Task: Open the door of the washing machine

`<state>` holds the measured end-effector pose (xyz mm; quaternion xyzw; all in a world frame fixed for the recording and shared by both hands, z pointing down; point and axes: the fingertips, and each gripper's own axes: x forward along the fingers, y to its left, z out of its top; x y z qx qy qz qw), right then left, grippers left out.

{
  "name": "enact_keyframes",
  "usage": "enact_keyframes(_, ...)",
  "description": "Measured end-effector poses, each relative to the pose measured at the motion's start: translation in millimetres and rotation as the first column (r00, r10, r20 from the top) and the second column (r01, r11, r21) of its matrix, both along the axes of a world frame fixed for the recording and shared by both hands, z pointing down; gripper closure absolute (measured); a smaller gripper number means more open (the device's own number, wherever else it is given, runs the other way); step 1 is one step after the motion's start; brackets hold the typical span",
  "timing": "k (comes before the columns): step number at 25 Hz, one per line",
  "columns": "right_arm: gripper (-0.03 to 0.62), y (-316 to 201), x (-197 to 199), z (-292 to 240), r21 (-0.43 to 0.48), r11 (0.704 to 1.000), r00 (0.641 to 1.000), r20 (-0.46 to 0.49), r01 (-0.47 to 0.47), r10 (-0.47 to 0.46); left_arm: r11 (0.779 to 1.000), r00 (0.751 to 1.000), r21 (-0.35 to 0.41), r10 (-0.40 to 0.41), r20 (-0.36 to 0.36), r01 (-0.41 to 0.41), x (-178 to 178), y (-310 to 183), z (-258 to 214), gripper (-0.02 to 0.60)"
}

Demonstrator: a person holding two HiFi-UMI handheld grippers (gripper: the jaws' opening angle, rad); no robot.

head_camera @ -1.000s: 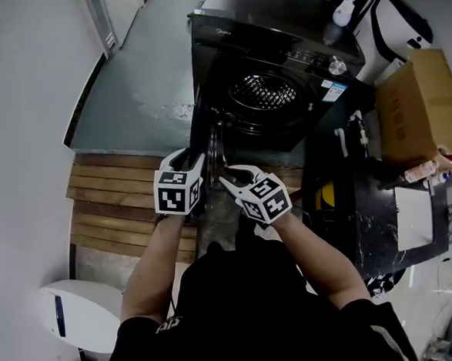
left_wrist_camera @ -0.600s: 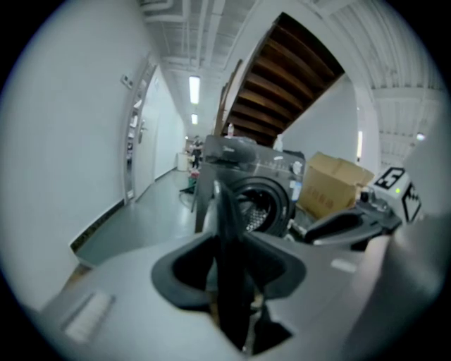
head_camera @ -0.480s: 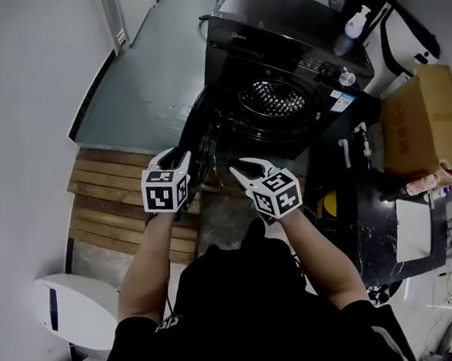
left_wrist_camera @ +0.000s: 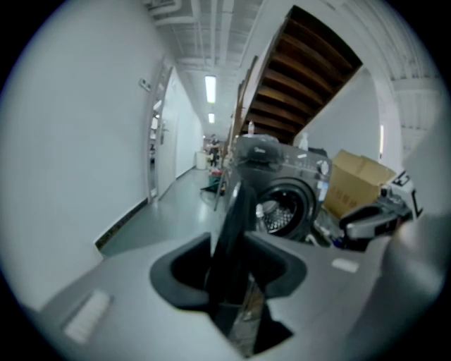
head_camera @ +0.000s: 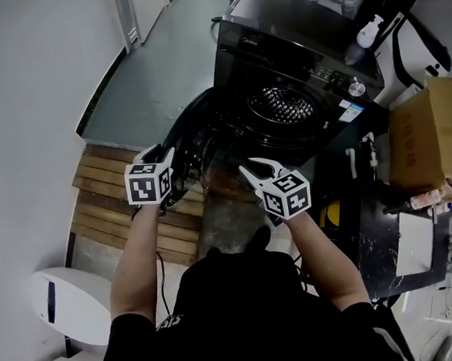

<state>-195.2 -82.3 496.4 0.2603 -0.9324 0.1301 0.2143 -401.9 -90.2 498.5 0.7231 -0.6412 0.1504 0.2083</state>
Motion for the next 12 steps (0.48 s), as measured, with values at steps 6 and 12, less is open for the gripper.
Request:
enact_keyframes(6, 0.523, -17, 22, -14, 0.007, 0.999, 0.998, 0.036, -0.043, 0.043, 0.999, 0.994, 0.034, -0.039, 0.103, 0.036, -3, -5, -24, 0.420)
enact_keyframes(12, 0.523, -38, 46, -28, 0.025, 0.997, 0.995, 0.072, -0.074, 0.072, 0.993, 0.998, 0.122, -0.007, 0.055, 0.001, 34, -26, -61, 0.422)
